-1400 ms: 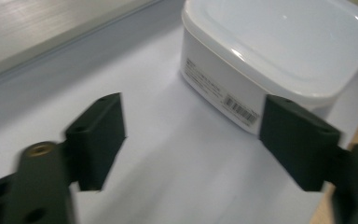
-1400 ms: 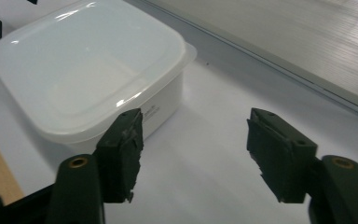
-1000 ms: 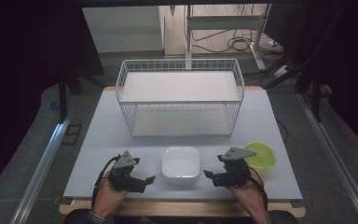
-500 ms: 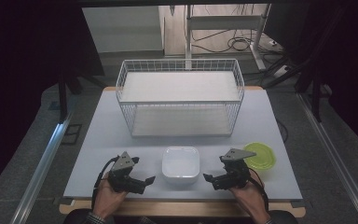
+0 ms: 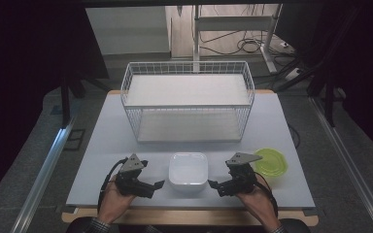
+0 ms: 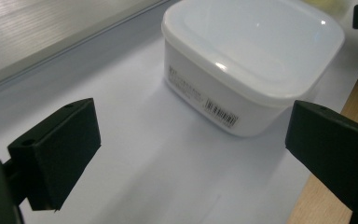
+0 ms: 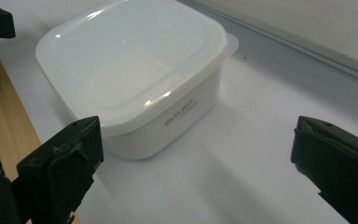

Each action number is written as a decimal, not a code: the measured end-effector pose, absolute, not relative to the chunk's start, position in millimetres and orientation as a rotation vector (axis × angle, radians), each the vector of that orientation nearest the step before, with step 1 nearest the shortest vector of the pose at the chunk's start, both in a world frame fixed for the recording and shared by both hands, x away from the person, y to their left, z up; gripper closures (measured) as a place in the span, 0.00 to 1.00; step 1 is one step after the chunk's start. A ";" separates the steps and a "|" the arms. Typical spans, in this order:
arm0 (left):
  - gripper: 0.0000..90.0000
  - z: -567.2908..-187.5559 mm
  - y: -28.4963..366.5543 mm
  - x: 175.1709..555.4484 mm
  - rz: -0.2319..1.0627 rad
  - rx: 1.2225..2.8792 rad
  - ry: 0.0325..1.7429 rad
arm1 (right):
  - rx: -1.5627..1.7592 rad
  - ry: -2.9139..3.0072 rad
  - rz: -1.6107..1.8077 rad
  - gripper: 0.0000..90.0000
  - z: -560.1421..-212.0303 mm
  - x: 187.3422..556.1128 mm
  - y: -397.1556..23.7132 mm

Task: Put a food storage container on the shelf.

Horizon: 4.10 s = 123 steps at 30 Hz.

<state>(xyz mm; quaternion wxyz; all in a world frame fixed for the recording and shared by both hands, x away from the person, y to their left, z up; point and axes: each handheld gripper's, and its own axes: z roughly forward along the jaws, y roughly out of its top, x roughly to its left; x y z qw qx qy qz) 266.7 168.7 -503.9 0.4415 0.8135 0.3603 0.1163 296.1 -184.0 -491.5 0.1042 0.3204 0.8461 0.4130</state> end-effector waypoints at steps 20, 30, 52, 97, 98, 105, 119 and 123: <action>0.14 -502.1 143.6 304.7 0.130 2.012 0.857 | 1.074 2.579 1.236 0.17 -484.9 320.3 -157.1; 0.25 -514.0 139.4 313.4 -0.072 1.977 0.846 | 1.176 2.672 1.307 0.30 -491.8 330.1 -152.2; 0.83 -490.0 151.1 276.4 -0.107 1.883 1.104 | 1.525 2.565 1.427 0.86 -476.3 301.9 -172.9; 0.87 -413.0 147.8 305.4 0.198 1.787 1.045 | 1.167 2.310 1.527 0.88 -407.5 327.4 -166.3; 0.87 -409.7 148.0 306.7 0.206 1.784 1.042 | 1.161 2.305 1.534 0.88 -403.8 329.6 -165.7; 0.87 -387.0 149.5 315.8 0.254 1.775 1.021 | 1.128 2.267 1.564 0.88 -384.6 340.7 -163.3; 0.87 -354.1 150.5 335.5 0.290 1.754 0.992 | 1.109 2.208 1.602 0.88 -354.5 357.1 -161.9; 0.87 -345.3 151.9 342.3 0.295 1.753 0.984 | 1.106 2.201 1.606 0.88 -342.5 365.0 -160.5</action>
